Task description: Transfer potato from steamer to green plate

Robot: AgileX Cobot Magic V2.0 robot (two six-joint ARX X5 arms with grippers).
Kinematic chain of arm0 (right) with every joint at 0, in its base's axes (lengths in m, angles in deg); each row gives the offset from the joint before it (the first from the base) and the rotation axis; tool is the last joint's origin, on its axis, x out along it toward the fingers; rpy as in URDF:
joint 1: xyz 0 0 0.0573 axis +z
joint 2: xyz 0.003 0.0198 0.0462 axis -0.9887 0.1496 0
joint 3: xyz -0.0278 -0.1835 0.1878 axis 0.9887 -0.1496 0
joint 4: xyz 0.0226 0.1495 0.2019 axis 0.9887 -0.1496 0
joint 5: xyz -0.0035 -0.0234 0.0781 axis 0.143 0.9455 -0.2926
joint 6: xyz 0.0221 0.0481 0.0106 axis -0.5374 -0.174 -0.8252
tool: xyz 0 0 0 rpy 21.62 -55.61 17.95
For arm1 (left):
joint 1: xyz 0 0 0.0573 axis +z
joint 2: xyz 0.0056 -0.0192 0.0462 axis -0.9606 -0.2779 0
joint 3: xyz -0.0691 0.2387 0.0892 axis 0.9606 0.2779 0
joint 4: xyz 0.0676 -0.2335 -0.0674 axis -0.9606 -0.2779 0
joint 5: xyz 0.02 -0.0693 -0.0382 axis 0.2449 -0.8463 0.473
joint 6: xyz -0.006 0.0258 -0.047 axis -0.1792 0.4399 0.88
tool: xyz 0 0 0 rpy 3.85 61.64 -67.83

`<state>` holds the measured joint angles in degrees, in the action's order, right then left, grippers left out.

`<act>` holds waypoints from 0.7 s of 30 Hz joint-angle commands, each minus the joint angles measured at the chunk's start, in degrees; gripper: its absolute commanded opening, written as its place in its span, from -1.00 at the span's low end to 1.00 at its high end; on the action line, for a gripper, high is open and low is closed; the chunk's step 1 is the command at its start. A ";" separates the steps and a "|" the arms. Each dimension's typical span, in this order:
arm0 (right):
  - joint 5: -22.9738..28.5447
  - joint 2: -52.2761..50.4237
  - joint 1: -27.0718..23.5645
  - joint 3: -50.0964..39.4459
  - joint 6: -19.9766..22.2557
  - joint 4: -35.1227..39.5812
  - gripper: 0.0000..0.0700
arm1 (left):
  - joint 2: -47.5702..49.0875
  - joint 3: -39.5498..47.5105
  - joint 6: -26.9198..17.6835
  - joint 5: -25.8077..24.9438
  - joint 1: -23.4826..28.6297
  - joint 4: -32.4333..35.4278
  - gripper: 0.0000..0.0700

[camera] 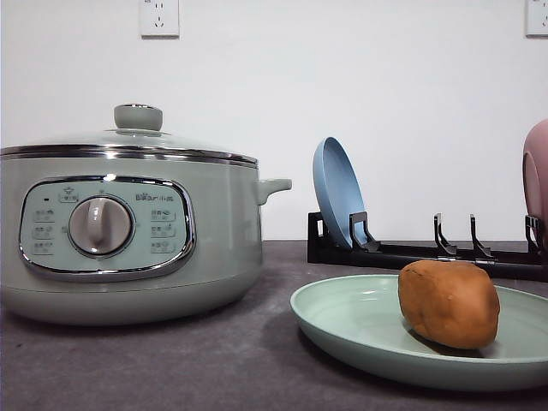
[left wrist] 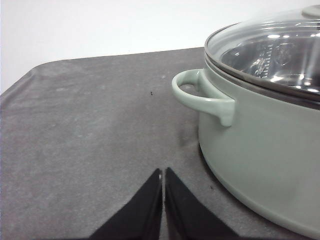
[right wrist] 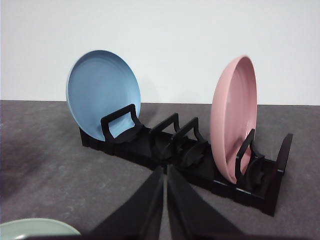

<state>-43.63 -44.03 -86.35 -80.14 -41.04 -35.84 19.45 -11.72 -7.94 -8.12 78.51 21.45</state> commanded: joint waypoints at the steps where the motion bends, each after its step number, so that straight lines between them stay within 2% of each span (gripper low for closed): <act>1: 0.17 -0.80 0.08 -1.08 -0.43 0.55 -1.00 | 0.13 0.70 0.33 -0.09 0.11 -0.98 -1.00; 6: 0.18 -1.10 1.26 -3.75 -0.61 0.46 -1.00 | 0.13 0.70 0.33 -0.09 0.11 -0.98 -1.00; 14: 0.11 -1.10 3.19 -3.99 -0.20 -7.45 -1.00 | 0.11 0.70 0.33 -0.09 0.11 -0.98 -1.00; 21: -0.20 -1.10 3.21 -3.97 -0.63 -6.88 -1.00 | 0.13 0.70 0.31 -0.09 0.11 -0.98 -1.00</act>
<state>-43.76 -44.98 -83.24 -83.81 -41.11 -42.57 19.45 -11.72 -7.94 -8.14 78.51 21.45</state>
